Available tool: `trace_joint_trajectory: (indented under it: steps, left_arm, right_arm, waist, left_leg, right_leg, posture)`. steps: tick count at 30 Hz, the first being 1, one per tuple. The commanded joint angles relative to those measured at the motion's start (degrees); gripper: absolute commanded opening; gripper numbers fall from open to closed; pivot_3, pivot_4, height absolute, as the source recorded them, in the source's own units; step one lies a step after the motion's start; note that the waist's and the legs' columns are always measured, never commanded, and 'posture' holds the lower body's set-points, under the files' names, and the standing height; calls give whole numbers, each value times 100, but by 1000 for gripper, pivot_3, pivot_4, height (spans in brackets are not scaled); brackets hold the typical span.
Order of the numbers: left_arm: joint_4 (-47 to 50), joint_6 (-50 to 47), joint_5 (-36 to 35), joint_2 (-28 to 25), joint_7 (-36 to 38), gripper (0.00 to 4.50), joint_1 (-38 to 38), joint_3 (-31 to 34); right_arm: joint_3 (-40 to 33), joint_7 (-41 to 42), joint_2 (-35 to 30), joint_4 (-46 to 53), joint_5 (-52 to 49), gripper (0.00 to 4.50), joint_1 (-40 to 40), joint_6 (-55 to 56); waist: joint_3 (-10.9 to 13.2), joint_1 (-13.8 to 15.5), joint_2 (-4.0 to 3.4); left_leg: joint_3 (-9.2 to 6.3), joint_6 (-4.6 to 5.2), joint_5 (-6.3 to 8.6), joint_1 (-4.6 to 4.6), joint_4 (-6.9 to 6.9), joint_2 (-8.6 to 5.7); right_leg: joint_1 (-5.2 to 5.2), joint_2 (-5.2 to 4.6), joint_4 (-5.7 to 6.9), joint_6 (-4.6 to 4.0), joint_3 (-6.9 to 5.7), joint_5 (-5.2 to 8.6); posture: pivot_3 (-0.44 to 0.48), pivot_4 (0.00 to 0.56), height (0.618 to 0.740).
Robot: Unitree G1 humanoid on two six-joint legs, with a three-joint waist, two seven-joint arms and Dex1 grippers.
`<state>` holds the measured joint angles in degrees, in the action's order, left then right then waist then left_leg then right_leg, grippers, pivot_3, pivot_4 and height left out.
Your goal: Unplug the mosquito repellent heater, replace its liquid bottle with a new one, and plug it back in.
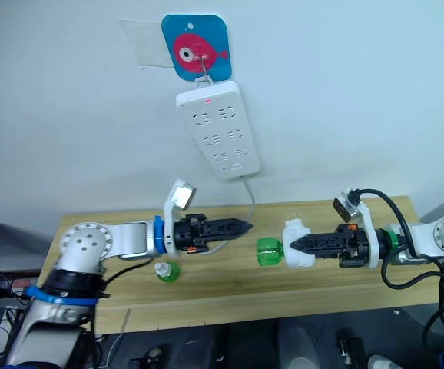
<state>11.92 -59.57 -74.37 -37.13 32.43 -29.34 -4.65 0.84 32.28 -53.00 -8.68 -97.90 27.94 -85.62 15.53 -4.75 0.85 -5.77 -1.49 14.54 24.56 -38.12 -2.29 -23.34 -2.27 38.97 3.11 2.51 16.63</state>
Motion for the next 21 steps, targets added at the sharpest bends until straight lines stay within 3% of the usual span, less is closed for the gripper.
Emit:
trace_joint_trajectory:
  steps: [1, 3, 7, 13, 17, 21]
  left_arm:
    - [1483, 2303, 2205, -317, 1739, 4482, 538, -508]
    - [1622, 3853, 3312, -245, 2349, 4482, 932, -630]
    - [1025, 6565, 5068, 136, 2780, 4482, 1411, -730]
    - [-333, 9912, 6532, 755, 2741, 4482, 1502, -784]
    - [-1248, 11364, 7176, 1144, 2342, 4482, 1132, -805]
    - [-1955, 11975, 7677, 1406, 1864, 4482, 691, -835]
  right_arm:
    - [-235, -83, 80, -146, -211, 3044, 83, -45]
    - [-260, -153, 134, -264, -232, 3044, 138, -65]
    - [-309, -288, 210, -371, -351, 3044, 199, -82]
    - [-244, -436, 203, -343, -777, 3044, 227, -114]
    - [-98, -570, 116, -297, -1145, 3044, 218, -94]
    - [32, -727, 52, -182, -1441, 3044, 171, 35]
  waist:
    - [-2, 3, -3]
    - [-2, 13, -3]
    - [-2, 108, -4]
    - [-2, 174, -3]
    - [-2, 201, -3]
    - [-2, 184, -2]
  left_leg:
    - [11, -4, -2, -2, 5, 1]
    - [19, -4, -2, -3, 9, 1]
    - [14, 19, 11, -3, 3, 2]
    - [13, 22, 13, -1, 1, 0]
    - [11, 22, 12, 1, -4, -4]
    - [11, 24, 12, 1, -10, -5]
  right_leg:
    - [0, -2, -4, 0, 5, 0]
    - [0, -3, -7, 0, 10, 0]
    - [0, -8, -3, -1, 8, -1]
    - [3, -18, -5, -1, 3, -2]
    - [3, -27, -3, 0, -4, -2]
    - [3, -28, 2, 4, -6, -5]
  posture:
    - [-87, 262, 740]
    - [-84, 259, 740]
    - [-83, 256, 740]
    - [-83, 255, 740]
    - [-86, 258, 740]
    - [-89, 264, 740]
